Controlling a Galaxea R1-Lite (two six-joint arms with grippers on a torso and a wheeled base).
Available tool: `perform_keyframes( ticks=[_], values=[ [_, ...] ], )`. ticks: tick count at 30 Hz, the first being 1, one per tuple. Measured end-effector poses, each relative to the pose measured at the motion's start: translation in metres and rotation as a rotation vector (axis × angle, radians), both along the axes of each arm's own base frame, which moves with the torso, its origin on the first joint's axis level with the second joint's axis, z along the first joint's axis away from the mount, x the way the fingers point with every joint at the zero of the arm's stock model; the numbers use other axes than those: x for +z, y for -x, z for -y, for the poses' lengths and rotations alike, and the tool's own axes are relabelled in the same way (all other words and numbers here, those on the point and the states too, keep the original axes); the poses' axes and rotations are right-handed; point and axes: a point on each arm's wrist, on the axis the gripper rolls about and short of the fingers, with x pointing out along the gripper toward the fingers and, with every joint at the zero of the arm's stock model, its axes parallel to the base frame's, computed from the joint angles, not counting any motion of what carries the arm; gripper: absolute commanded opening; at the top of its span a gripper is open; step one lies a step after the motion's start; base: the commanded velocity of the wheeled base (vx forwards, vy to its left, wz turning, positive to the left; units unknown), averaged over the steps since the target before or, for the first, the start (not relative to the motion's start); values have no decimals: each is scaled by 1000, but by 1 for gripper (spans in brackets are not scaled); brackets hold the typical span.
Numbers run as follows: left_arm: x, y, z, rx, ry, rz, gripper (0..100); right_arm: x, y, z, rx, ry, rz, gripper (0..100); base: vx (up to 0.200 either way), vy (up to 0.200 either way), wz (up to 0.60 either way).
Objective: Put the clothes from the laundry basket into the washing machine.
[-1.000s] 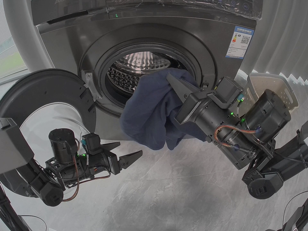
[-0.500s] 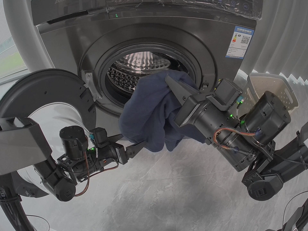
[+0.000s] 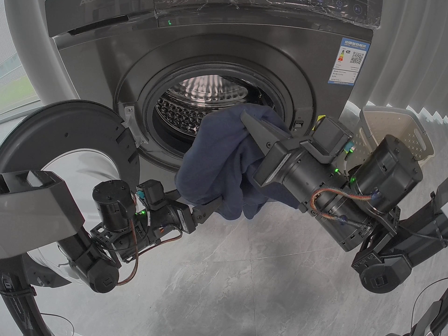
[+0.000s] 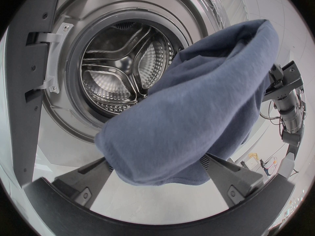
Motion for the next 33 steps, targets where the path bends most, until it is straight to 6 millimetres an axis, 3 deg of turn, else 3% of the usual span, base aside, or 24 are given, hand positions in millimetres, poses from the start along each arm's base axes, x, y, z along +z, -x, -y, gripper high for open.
perform_keyframes(
  ticks=[10,17,29,30,33],
  values=[
    [1,7,1,2,22,21,0,-3,1,0,1,8,-9,0,0,0,0],
    [2,30,1,-32,8,2,0,-8,-3,0,-1,20,-15,0,0,0,0],
    [42,78,-4,-105,68,82,0,-27,-15,-4,-18,60,-44,0,0,0,0],
    [44,81,-4,-107,72,88,0,-28,-16,-4,-18,63,-47,100,0,0,0],
    [48,85,-5,-110,81,102,0,-33,-17,-5,-18,75,-59,100,0,0,0]
  ],
)
